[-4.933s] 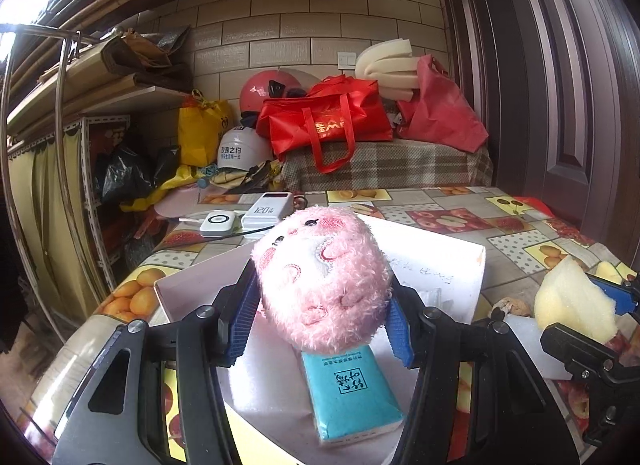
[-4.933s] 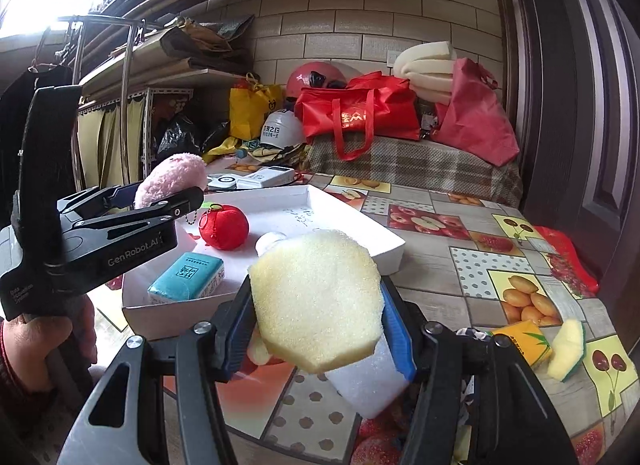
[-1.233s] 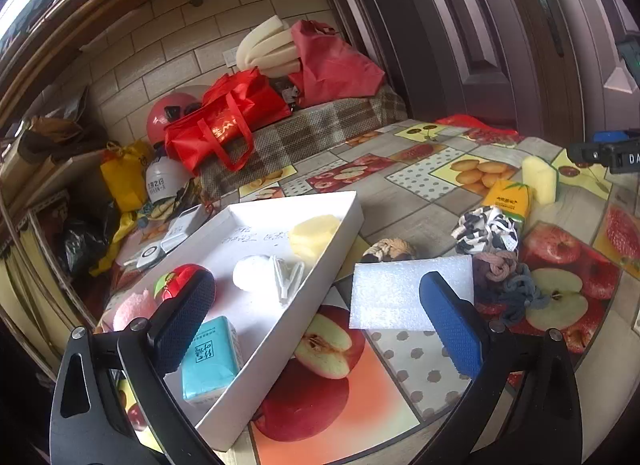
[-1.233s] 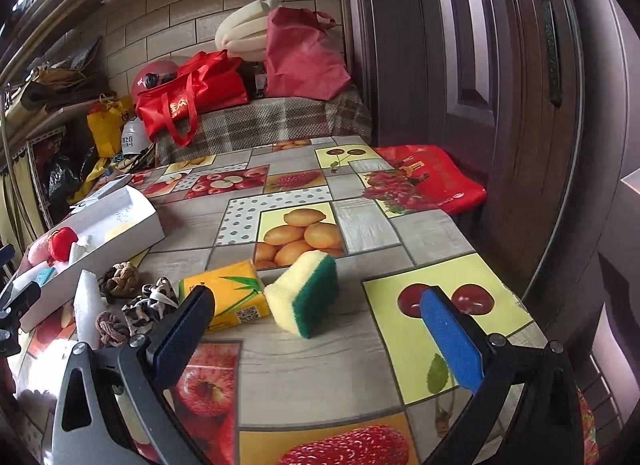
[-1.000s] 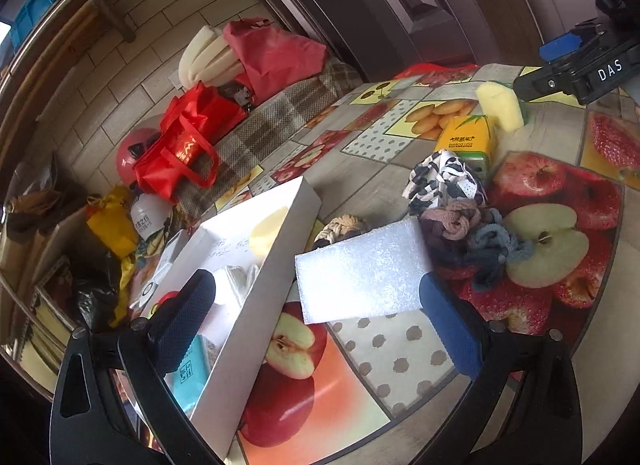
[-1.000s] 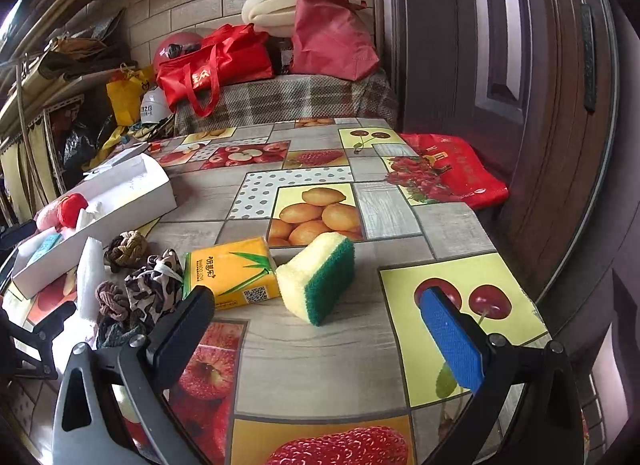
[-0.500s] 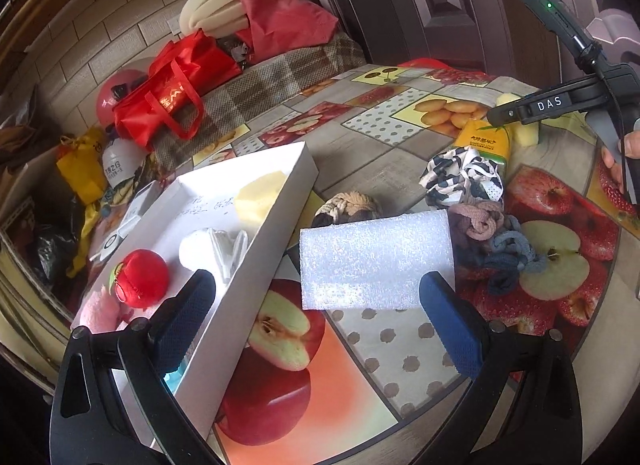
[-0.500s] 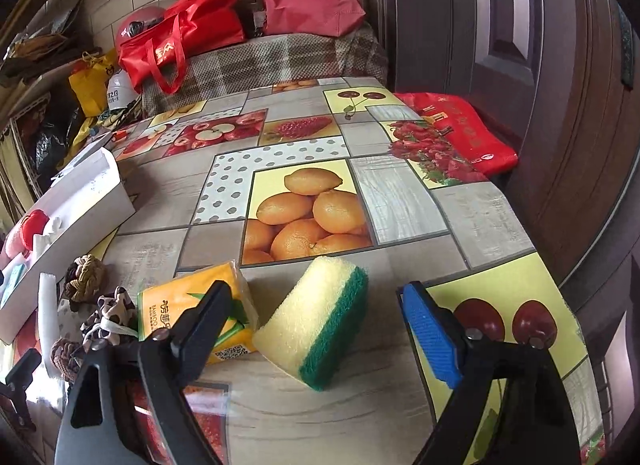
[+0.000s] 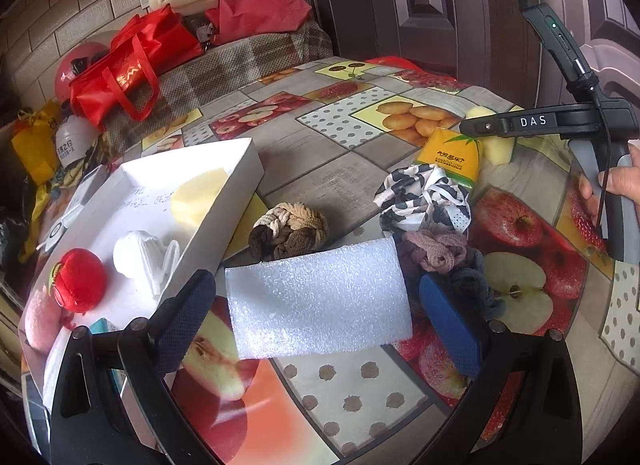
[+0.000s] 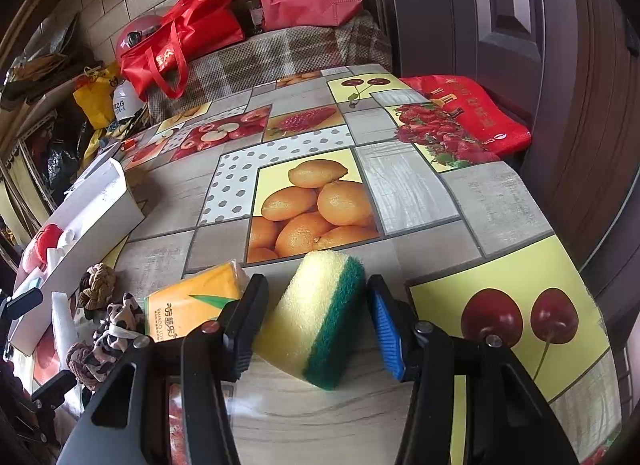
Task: Organize soft objects
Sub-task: 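Grasp the white foam sheet with the left tool while the right tool grasps the green-yellow scrub sponge, then carry the foam sheet with the left tool while the right tool carries the scrub sponge over the box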
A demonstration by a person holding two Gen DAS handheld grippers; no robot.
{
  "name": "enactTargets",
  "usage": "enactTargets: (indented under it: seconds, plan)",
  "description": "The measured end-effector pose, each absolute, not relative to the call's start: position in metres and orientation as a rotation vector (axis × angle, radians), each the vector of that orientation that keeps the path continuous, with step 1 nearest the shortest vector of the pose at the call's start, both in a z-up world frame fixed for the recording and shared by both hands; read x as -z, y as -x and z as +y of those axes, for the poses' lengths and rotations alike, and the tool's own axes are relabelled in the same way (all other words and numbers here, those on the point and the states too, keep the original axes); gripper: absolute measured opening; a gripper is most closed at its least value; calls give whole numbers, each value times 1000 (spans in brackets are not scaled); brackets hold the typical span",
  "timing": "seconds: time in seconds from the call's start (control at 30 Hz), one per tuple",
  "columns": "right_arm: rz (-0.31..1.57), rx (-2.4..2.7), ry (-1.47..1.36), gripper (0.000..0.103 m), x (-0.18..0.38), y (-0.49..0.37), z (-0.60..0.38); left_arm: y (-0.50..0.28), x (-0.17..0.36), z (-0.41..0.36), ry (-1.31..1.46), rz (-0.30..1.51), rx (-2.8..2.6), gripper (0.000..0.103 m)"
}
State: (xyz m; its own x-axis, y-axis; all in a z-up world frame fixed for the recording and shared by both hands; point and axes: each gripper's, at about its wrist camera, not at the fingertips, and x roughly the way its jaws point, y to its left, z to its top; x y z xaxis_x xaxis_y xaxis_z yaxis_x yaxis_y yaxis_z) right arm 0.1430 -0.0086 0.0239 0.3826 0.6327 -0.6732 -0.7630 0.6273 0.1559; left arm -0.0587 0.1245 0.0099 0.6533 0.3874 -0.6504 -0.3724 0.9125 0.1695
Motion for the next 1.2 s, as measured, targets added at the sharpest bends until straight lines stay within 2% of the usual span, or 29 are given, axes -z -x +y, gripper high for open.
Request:
enactTargets:
  seconds: [0.13, 0.17, 0.33, 0.77, 1.2]
  plan:
    - [769, -901, 189, 51, -24, -143, -8, 53, -5, 129, 3, 782, -438, 101]
    - [771, -906, 188, 47, -24, -143, -8, 54, -5, 129, 8, 782, -436, 93]
    - [750, -929, 179, 31, -26, -139, -10, 61, -9, 130, 14, 743, -428, 92]
    - [597, -939, 119, 29, -42, -125, -27, 118, -42, 130, 50, 420, -553, 92]
    - [453, -1033, 161, 29, -51, -35, -20, 134, -46, 131, 46, 353, -626, 92]
